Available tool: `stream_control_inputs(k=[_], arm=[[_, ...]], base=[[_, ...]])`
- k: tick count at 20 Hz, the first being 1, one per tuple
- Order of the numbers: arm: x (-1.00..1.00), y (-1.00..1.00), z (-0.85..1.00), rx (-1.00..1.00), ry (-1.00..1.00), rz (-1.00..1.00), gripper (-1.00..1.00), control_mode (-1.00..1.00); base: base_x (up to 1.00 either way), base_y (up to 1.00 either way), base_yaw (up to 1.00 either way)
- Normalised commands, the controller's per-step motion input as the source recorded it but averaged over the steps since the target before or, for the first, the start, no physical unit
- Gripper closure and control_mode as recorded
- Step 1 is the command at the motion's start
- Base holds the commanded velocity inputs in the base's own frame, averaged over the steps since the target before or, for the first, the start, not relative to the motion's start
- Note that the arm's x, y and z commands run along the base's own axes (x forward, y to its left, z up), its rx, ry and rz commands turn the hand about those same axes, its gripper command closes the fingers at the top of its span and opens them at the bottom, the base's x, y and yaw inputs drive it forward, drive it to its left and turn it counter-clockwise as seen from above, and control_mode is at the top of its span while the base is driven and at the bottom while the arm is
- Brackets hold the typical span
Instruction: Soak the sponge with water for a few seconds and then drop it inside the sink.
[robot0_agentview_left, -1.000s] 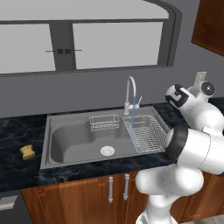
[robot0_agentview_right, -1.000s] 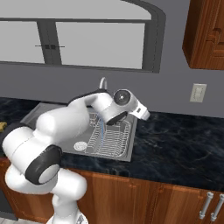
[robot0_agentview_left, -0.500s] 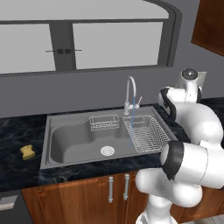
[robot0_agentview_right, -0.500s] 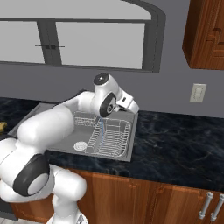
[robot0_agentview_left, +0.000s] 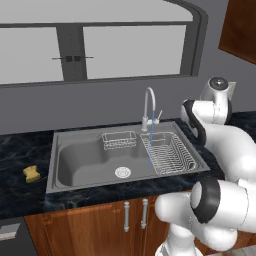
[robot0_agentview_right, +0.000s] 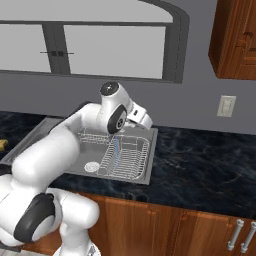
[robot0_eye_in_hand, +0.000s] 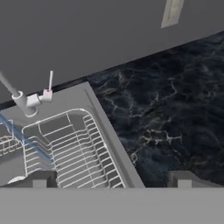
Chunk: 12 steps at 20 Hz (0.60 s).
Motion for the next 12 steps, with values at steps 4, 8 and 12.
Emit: stream_control_inputs(k=[4, 8, 12], arm=[[-0.57, 0.62, 0.0, 0.0, -0.01, 0.15, -1.0, -1.0], [-0.41, 0.7, 0.0, 0.0, -0.03, 0.21, -1.0, -1.0], [-0.48, 0.73, 0.27, 0.0, 0.0, 0.2, -1.0, -1.0]], base=[[0.0, 0.0, 0.0], [0.0, 0.0, 0.0], [0.0, 0.0, 0.0]])
